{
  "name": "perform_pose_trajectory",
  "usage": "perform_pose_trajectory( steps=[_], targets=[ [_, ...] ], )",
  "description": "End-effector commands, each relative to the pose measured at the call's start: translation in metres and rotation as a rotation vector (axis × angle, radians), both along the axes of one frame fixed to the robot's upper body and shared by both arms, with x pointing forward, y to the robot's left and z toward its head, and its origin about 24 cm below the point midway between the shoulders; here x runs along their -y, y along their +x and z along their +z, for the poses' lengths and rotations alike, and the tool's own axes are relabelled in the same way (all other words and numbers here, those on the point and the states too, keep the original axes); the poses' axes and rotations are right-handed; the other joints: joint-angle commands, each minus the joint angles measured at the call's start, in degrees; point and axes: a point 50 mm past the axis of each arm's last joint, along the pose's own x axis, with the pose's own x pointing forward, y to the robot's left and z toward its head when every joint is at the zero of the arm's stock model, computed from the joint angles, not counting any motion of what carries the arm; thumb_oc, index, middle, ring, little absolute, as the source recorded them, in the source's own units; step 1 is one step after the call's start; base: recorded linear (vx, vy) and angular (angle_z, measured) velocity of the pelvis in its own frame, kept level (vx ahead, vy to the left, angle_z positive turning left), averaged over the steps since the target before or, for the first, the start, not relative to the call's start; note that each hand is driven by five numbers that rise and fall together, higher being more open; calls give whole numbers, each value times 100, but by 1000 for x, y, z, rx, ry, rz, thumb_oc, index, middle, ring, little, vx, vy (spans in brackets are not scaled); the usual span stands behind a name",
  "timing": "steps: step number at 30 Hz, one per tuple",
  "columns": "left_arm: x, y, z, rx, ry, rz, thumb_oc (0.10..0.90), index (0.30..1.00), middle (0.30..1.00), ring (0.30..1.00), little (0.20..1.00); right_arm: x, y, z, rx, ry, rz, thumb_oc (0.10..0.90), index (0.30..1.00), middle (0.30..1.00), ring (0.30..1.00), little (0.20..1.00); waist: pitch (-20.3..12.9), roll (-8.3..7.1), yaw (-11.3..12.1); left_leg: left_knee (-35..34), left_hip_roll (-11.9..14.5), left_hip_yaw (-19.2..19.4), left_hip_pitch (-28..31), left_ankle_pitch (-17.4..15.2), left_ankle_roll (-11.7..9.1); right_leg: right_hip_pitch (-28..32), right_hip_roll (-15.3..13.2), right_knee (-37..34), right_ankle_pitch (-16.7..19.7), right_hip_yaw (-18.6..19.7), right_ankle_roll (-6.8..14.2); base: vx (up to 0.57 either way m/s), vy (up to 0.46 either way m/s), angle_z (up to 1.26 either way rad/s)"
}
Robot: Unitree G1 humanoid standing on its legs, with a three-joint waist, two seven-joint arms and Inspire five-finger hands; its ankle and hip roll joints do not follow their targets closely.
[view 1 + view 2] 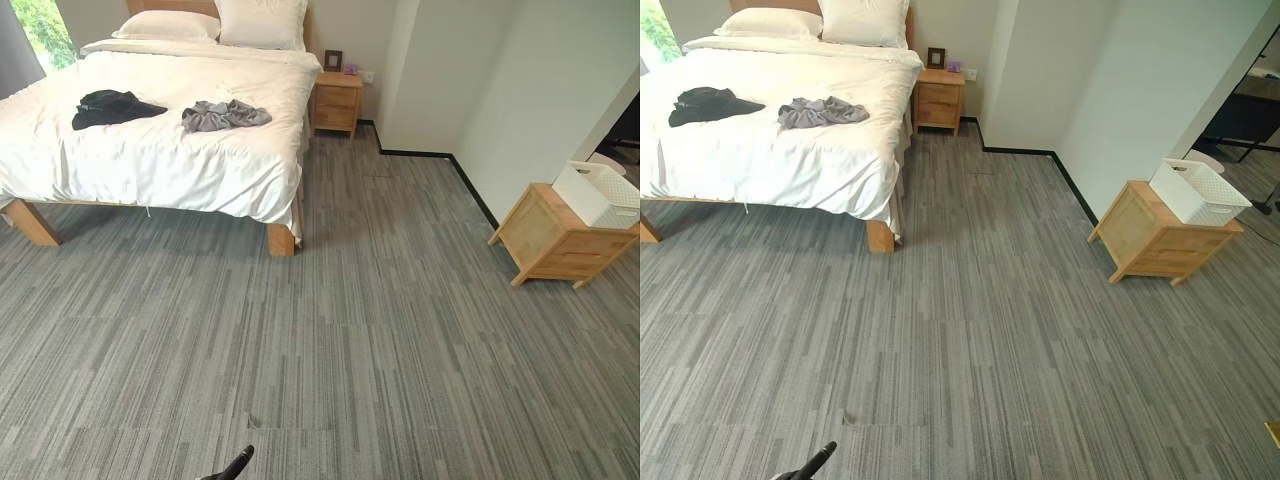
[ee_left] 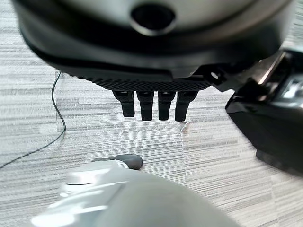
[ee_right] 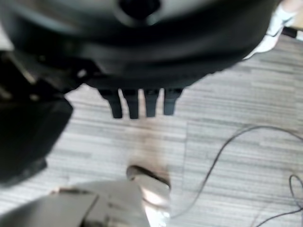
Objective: Pick up bed clothes into laundry basket.
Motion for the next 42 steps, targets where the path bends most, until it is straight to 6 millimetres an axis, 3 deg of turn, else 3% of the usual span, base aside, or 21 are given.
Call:
perform_pose_trajectory(
  steps=[1, 2, 4, 7, 9, 10, 13, 16, 24, 30, 31, 34, 39, 41, 42],
  targets=[
    [5, 46, 9, 156, -15, 18, 800, 900, 900, 900, 900, 16, 40, 9, 119, -50, -25, 800, 900, 900, 900, 900, 71, 74, -2, -72, 481, 160, 84, -248, -412, 263, -475, -534, 106, -180, 653, 57, 28, 0],
    [1, 54, 13, 199, -8, 38, 800, 900, 900, 900, 900, 15, 52, 11, 190, -38, -77, 800, 900, 900, 900, 900, 40, 75, -15, -91, 484, 187, 136, -265, -407, 298, -469, -560, 105, -152, 658, 66, 44, -12],
    [-8, 92, 34, 388, 18, 37, 800, 900, 900, 900, 900, 21, 92, 28, 423, -19, -212, 800, 900, 900, 900, 900, 60, 86, -71, -89, 490, 251, 180, -279, -414, 294, -461, -566, 123, -67, 673, 17, 38, -20],
    [-19, 136, 74, 661, 43, 54, 800, 900, 900, 900, 900, 33, 129, 56, 652, -31, -247, 800, 900, 900, 900, 900, 82, 98, -115, -95, 496, 305, 202, -283, -420, 281, -452, -587, 147, -10, 688, -10, 28, -11],
    [-27, 151, 94, 775, 50, 94, 800, 900, 900, 900, 900, 42, 149, 77, 792, -43, -264, 800, 900, 900, 900, 900, 94, 94, -127, -110, 499, 330, 217, -283, -421, 278, -457, -595, 158, 1, 707, 5, 28, -5],
    [-30, 161, 109, 854, 61, 105, 800, 900, 900, 900, 900, 44, 165, 96, 902, -36, -275, 800, 900, 900, 900, 900, 94, 96, -140, -113, 494, 337, 222, -288, -420, 274, -462, -590, 163, 9, 714, 11, 28, -4],
    [-31, 182, 149, 1058, 59, 120, 800, 900, 900, 900, 900, 45, 188, 139, 1150, -18, -285, 800, 900, 900, 900, 900, 102, 108, -170, -138, 476, 363, 223, -301, -405, 243, -493, -574, 185, 31, 737, 11, 36, -14],
    [-28, 187, 171, 1183, 36, 145, 800, 900, 900, 900, 900, 40, 195, 162, 1280, -11, -253, 800, 900, 900, 900, 900, 98, 108, -166, -153, 454, 385, 225, -322, -389, 226, -513, -569, 185, 48, 756, 24, 30, -10],
    [-33, 178, 182, 1265, 27, 243, 800, 900, 900, 900, 900, 28, 196, 171, 1324, 6, -165, 800, 900, 900, 900, 900, 120, 68, -125, -129, 415, 416, 194, -375, -362, 213, -553, -601, 210, 80, 787, 42, 30, 0],
    [-43, 172, 206, 1391, 92, 279, 800, 900, 900, 900, 900, 19, 207, 198, 1461, 17, -121, 800, 900, 900, 900, 900, 153, 45, -36, 100, 287, 509, -33, -535, -252, 53, -708, -530, 326, 175, 927, 71, 104, -9],
    [-47, 172, 221, 1453, 120, 269, 800, 900, 900, 900, 900, 16, 213, 211, 1512, 20, -84, 800, 900, 900, 900, 900, 186, 54, 9, 190, 217, 522, -81, -640, -175, -50, -815, -297, 329, 211, 999, 73, 145, -12],
    [-48, 172, 223, 1466, 121, 273, 800, 900, 900, 900, 900, 14, 215, 214, 1522, 27, -67, 800, 900, 900, 900, 900, 214, 56, 32, 245, 181, 527, -95, -696, -133, -160, -859, -44, 329, 269, 1031, 66, 109, -12],
    [-32, 182, 235, 1508, 37, 181, 800, 900, 900, 900, 900, 3, 213, 223, 1552, 52, 25, 800, 900, 900, 900, 900, 563, 162, -101, 591, 60, 235, 31, -980, 88, -1077, -995, 2237, 1156, 584, 1027, 164, 168, -1],
    [-23, 183, 234, 1502, -7, 150, 800, 900, 900, 900, 900, 1, 210, 222, 1544, 56, 38, 800, 900, 900, 900, 900, 653, 272, -177, 595, 111, 90, 191, -1017, 115, -1367, -855, 2699, 1111, 706, 999, 240, 91, 48],
    [-18, 184, 232, 1489, -25, 127, 800, 900, 900, 900, 900, 0, 209, 220, 1534, 54, 48, 800, 900, 900, 900, 900, 691, 309, -260, 566, 131, -45, 330, -1023, 97, -1592, -663, 2870, 884, 902, 970, 310, 37, 58]
  ],
)
